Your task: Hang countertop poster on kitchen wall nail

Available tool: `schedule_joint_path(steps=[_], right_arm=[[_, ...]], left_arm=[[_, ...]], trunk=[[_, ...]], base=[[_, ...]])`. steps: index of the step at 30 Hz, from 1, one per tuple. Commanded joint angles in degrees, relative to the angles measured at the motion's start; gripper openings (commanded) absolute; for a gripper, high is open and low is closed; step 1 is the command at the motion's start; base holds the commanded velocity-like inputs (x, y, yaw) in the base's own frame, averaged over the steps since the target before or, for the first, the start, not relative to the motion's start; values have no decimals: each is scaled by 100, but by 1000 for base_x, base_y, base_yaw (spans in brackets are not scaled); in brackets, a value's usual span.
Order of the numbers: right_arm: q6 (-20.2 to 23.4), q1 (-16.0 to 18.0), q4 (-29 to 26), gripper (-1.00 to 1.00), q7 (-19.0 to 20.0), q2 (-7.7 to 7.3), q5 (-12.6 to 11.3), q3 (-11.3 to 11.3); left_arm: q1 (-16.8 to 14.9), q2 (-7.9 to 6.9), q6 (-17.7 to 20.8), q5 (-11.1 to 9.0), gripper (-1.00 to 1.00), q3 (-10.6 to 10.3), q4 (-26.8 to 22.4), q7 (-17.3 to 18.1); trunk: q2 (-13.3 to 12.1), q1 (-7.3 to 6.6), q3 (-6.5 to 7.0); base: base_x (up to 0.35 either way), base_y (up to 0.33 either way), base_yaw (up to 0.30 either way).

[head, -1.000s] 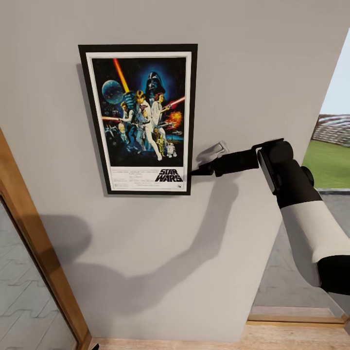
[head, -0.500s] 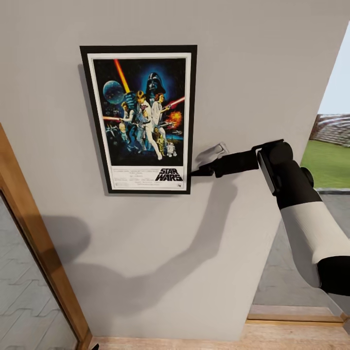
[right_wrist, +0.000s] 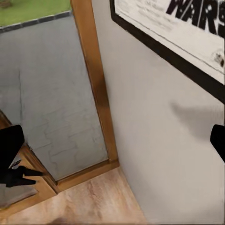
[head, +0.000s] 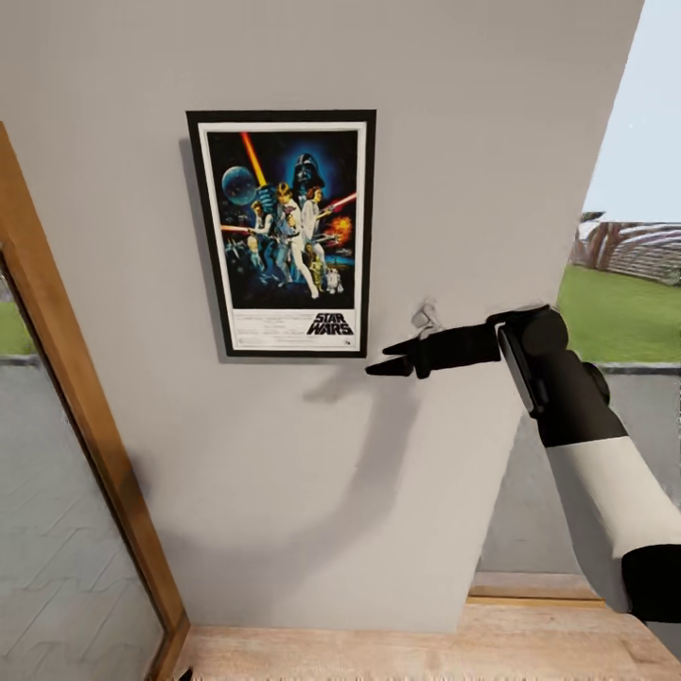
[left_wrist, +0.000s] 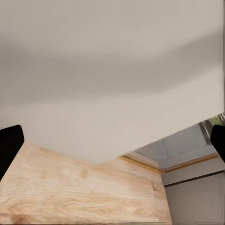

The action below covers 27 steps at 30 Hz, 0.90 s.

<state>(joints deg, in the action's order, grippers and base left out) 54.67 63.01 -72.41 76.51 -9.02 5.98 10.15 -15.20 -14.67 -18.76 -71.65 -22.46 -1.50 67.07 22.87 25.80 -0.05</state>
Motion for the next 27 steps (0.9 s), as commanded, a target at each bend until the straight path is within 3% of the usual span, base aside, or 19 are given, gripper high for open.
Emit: schedule_joint_path(steps=[1,7,8,9,10,11,14,18,20,23,26,27], right_arm=[[34,-71,-24,100,55,-3,60,-3],[-660,-888,-186,100,53,-18,61,-76],[-884,-1170,-199,100,58,-20,61,-239],[-1667,-2164,-204,100,72,-18,54,-904],[-1938,-2484,-204,100,76,-16,54,-1096],[-2079,-2653,-202,100,75,-15,54,-1189],[-2941,-3626,-114,100,47,-7,53,-1557],[-3569,-4321,212,100,26,-5,53,-1660],[-4013,-4701,799,100,14,-4,53,-1720],[-4488,-4893,1713,100,-22,-10,56,-1856],[-5402,-4997,3343,100,-437,-102,65,-2094],[-5541,-5004,3612,100,-563,-133,66,-2116]], left_arm=[[-1,-1,-31,-42,100,-48,0,8],[-1,-1,-31,-41,100,-48,0,8],[-1,-1,-31,-38,100,-48,-1,7],[-1,-1,-24,-34,100,-52,-10,2],[-1,-1,-23,-34,100,-54,-13,1],[-1,-1,-23,-34,100,-54,-14,0],[-1,-1,-22,-29,100,-56,-22,-1],[-1,2,-30,-21,100,-71,-25,-5],[-1,6,-36,-16,100,-78,-25,-11],[-1,7,-41,-13,100,-83,-23,-16],[-1,8,-46,-9,100,-89,-2,-29],[-1,8,-47,-7,100,-90,0,-55]], trunk=[[5,-2,-3],[5,-2,-3],[5,-2,-3],[5,-2,-3],[5,-2,-3],[5,-2,-3],[5,-2,-3],[5,-2,-3],[5,-2,-3],[5,-2,-3],[5,-2,-3],[5,-2,-3]], base=[[-338,0,0],[-338,0,0],[-320,0,0],[-195,0,0],[-131,0,0],[-105,0,0],[-46,0,0],[-14,0,0],[-5,0,0],[-2,0,0],[0,0,0],[0,0,0]])
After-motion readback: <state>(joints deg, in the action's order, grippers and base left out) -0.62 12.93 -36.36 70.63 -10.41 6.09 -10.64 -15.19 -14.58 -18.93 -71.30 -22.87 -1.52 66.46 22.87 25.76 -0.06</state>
